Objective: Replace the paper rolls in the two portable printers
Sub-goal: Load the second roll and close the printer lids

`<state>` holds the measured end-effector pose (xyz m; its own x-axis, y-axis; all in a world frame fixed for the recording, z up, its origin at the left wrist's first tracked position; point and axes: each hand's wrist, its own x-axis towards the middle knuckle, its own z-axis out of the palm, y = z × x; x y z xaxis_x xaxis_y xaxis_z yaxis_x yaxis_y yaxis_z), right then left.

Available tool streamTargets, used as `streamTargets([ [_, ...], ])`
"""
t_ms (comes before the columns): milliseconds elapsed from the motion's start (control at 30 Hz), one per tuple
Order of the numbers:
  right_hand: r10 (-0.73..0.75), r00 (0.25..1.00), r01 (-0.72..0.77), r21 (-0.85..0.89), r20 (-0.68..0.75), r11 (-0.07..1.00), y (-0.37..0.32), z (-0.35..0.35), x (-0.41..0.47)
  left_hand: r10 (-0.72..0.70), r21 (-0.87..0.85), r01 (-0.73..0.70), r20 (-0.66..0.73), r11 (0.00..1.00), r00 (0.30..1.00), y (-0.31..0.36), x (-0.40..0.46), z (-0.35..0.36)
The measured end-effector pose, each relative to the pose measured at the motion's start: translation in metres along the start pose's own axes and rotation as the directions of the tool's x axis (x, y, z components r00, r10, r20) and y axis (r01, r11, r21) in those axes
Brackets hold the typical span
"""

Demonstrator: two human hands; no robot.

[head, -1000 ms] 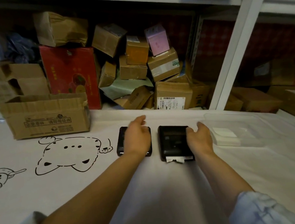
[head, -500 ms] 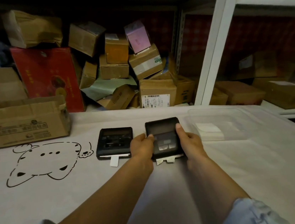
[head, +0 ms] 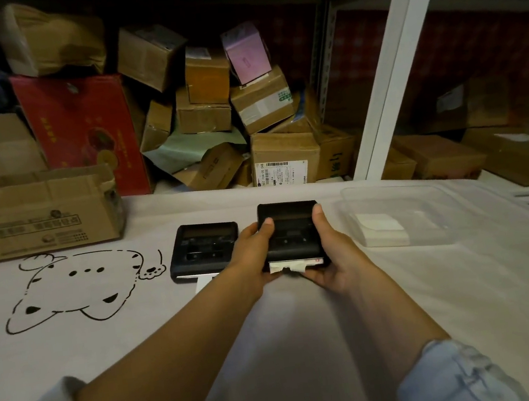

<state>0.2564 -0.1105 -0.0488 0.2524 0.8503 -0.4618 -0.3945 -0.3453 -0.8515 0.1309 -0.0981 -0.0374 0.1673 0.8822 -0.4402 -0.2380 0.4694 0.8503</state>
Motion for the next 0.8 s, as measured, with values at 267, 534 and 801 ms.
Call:
streamTargets([
  [267, 0.057, 0.998, -0.057, -0.012, -0.014, 0.998, -0.002, -0.003, 0.009, -0.087, -0.048, 0.086, -0.020, 0.995, 0.996, 0.005, 0.007, -0.002],
  [534, 0.025, 0.999, -0.025, 0.007, 0.027, 1.000, -0.002, -0.007, 0.005, -0.073, -0.025, 0.072, -0.034, 0.997, 0.997, 0.002, 0.010, -0.001],
  [801, 0.030, 0.999, -0.031, 0.037, 0.027, 0.999, -0.002, -0.009, 0.004, -0.066, -0.019, 0.067, 0.047, 0.998, 0.997, 0.000, 0.009, -0.001],
])
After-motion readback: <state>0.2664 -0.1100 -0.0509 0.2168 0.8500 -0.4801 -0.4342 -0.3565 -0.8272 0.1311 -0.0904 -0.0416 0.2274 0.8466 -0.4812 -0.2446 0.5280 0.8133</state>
